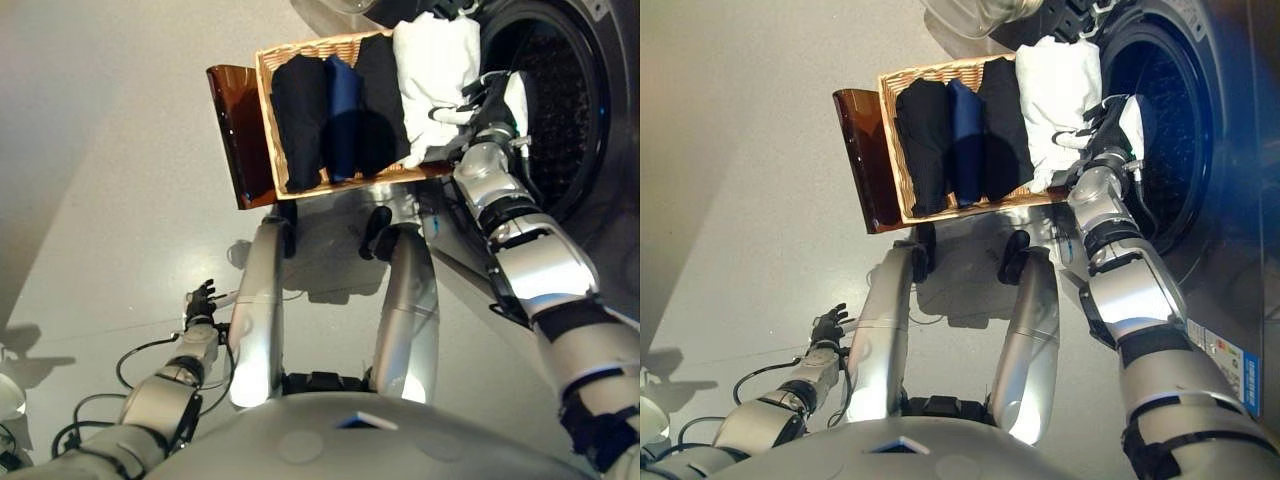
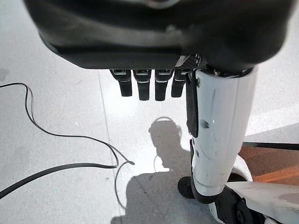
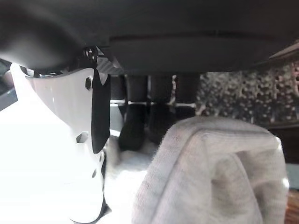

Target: Pick up the clothes and place them into the washing machine

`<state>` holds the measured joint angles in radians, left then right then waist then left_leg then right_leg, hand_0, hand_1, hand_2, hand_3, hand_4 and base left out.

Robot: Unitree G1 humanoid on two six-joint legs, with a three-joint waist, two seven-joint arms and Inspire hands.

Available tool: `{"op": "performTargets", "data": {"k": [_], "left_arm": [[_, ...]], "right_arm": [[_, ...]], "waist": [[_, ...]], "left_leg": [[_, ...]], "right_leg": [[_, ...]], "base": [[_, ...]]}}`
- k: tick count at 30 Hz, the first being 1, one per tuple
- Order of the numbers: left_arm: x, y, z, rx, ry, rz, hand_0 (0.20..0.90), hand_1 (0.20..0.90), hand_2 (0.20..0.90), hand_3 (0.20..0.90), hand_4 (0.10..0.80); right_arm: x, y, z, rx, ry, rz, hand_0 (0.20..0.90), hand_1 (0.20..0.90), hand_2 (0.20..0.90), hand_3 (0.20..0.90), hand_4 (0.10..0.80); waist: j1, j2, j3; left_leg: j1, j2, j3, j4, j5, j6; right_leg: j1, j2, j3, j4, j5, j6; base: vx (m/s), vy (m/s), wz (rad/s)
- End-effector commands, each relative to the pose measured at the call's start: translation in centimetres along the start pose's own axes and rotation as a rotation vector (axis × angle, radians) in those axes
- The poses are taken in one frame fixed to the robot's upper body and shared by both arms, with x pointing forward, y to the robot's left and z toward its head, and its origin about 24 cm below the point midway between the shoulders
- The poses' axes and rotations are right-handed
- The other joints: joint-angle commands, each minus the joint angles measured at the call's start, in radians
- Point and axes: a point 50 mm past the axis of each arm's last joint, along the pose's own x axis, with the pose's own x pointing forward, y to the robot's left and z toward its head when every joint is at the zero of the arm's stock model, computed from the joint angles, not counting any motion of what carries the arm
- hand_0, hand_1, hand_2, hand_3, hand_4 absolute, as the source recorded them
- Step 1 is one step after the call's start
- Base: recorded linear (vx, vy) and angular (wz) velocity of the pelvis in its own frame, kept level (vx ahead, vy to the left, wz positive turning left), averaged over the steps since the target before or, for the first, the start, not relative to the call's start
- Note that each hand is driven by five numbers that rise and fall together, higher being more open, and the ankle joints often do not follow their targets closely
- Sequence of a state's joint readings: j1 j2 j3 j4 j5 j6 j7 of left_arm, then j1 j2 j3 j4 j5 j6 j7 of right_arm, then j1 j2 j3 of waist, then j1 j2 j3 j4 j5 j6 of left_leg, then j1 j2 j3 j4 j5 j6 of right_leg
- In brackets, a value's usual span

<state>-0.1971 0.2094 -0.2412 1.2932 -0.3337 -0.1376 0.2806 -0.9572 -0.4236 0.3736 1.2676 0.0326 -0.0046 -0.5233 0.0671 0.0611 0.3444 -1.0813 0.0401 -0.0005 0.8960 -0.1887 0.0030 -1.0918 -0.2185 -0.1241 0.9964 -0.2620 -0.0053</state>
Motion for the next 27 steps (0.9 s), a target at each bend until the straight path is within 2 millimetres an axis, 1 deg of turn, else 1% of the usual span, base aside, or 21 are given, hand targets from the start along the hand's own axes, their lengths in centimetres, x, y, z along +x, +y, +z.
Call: {"op": "performTargets", "data": {"k": [1,3,6,7,8,11,13,14,16,18,23,25,27], "left_arm": [[-0.2,3.0,-3.0,-0.012,0.101,0.102,0.9,0.9,0.9,0.9,0.8],[-0.3,2.9,-3.2,-0.027,0.108,0.105,0.9,0.9,0.9,0.9,0.8],[-0.4,2.9,-3.5,-0.044,0.112,0.103,0.9,0.9,0.9,0.9,0.8],[-0.4,2.9,-3.6,-0.055,0.111,0.103,0.9,0.9,0.9,0.9,0.8],[-0.4,2.9,-3.6,-0.055,0.111,0.103,0.9,0.9,0.9,0.9,0.8],[-0.5,2.9,-3.8,-0.063,0.103,0.092,0.9,0.9,0.9,0.9,0.8],[-0.6,3.0,-4.0,-0.071,0.102,0.086,0.9,0.9,0.9,0.9,0.8],[-0.6,3.1,-4.0,-0.076,0.103,0.087,0.9,0.9,0.9,0.9,0.8],[-0.6,3.0,-3.9,-0.084,0.091,0.077,0.9,0.9,0.9,0.9,0.8],[-0.6,3.1,-3.9,-0.084,0.091,0.068,0.9,0.9,0.9,0.9,0.8],[-0.6,2.9,-4.1,-0.094,0.097,0.039,0.9,0.9,0.9,0.9,0.8],[-0.7,2.7,-4.2,-0.101,0.097,0.028,0.9,0.9,0.9,0.9,0.8],[-0.7,2.5,-4.1,-0.11,0.1,0.024,0.9,0.9,0.9,0.9,0.8]], "right_arm": [[-0.5,0.1,3.7,0.323,-0.137,0.006,0.2,0.2,0.2,0.2,0.3],[-1.3,0.5,2.8,0.457,-0.131,0.026,0.2,0.2,0.2,0.2,0.3],[-2.3,0.8,1.0,0.555,-0.111,0.053,0.2,0.2,0.2,0.2,0.3],[-2.8,0.9,-0.3,0.61,-0.091,0.076,0.2,0.2,0.2,0.2,0.3],[-2.9,0.9,-0.4,0.61,-0.09,0.076,0.2,0.2,0.2,0.2,0.3],[-3.5,0.7,-2.4,0.643,-0.063,0.092,0.2,0.2,0.2,0.2,0.3],[-3.7,0.5,-3.8,0.7,-0.023,0.093,0.2,0.2,0.2,0.2,0.3],[-3.9,0.4,-4.2,0.747,-0.013,0.097,0.2,0.2,0.2,0.2,0.3],[-4.1,0.2,-5.5,0.843,0.031,0.099,0.2,0.2,0.2,0.2,0.3],[-4.3,0.2,-6.5,0.907,0.065,0.107,0.2,0.2,0.2,0.2,0.3],[-4.7,-0.2,-8.7,0.992,0.12,0.101,0.2,0.2,0.2,0.2,0.3],[-5.0,-0.2,-9.6,1.053,0.153,0.085,0.2,0.2,0.2,0.2,0.3],[-5.4,-0.1,-10.4,1.16,0.188,0.049,0.2,0.2,0.2,0.2,0.3]], "waist": [[-0.011,-0.007,0.019],[-0.023,-0.017,0.019],[-0.03,-0.024,0.018],[-0.034,-0.028,0.016],[-0.034,-0.028,0.017],[-0.038,-0.029,0.015],[-0.038,-0.031,0.012],[-0.039,-0.031,0.01],[-0.039,-0.03,0.008],[-0.041,-0.029,0.004],[-0.045,-0.03,0.001],[-0.047,-0.029,0.0],[-0.052,-0.026,-0.002]], "left_leg": [[0.081,-0.025,0.056,-0.083,-0.032,0.019],[0.099,-0.023,0.056,-0.106,-0.024,0.019],[0.124,-0.023,0.06,-0.142,-0.01,0.019],[0.152,-0.026,0.06,-0.178,0.001,0.019],[0.155,-0.026,0.06,-0.18,0.002,0.019],[0.196,-0.033,0.06,-0.234,0.025,0.017],[0.227,-0.039,0.059,-0.27,0.038,0.014],[0.239,-0.041,0.06,-0.283,0.042,0.014],[0.269,-0.047,0.06,-0.32,0.055,0.011],[0.292,-0.053,0.062,-0.353,0.066,0.009],[0.356,-0.059,0.068,-0.432,0.092,0.005],[0.372,-0.061,0.07,-0.444,0.094,0.005],[0.389,-0.065,0.07,-0.462,0.097,0.004]], "right_leg": [[0.1,0.01,0.047,-0.136,0.026,0.017],[0.118,0.015,0.046,-0.161,0.036,0.022],[0.139,0.019,0.044,-0.191,0.05,0.027],[0.167,0.021,0.044,-0.227,0.066,0.033],[0.169,0.021,0.043,-0.229,0.066,0.033],[0.208,0.018,0.037,-0.279,0.09,0.042],[0.24,0.02,0.036,-0.319,0.106,0.047],[0.248,0.019,0.035,-0.33,0.111,0.051],[0.28,0.018,0.036,-0.367,0.124,0.055],[0.303,0.018,0.036,-0.4,0.135,0.059],[0.358,0.016,0.041,-0.472,0.167,0.07],[0.374,0.013,0.044,-0.486,0.172,0.072],[0.39,0.011,0.047,-0.503,0.178,0.075]], "base": [[0.031,-0.003,0.05],[0.016,-0.001,0.01],[0.025,-0.005,-0.06],[0.027,-0.004,-0.05],[0.035,-0.006,-0.02],[0.035,-0.009,-0.05],[0.048,-0.002,-0.04],[0.052,0.002,-0.05],[0.052,0.006,-0.03],[0.051,0.022,0.0],[0.047,0.021,-0.01],[0.046,0.026,-0.03],[0.048,0.032,-0.03]]}}
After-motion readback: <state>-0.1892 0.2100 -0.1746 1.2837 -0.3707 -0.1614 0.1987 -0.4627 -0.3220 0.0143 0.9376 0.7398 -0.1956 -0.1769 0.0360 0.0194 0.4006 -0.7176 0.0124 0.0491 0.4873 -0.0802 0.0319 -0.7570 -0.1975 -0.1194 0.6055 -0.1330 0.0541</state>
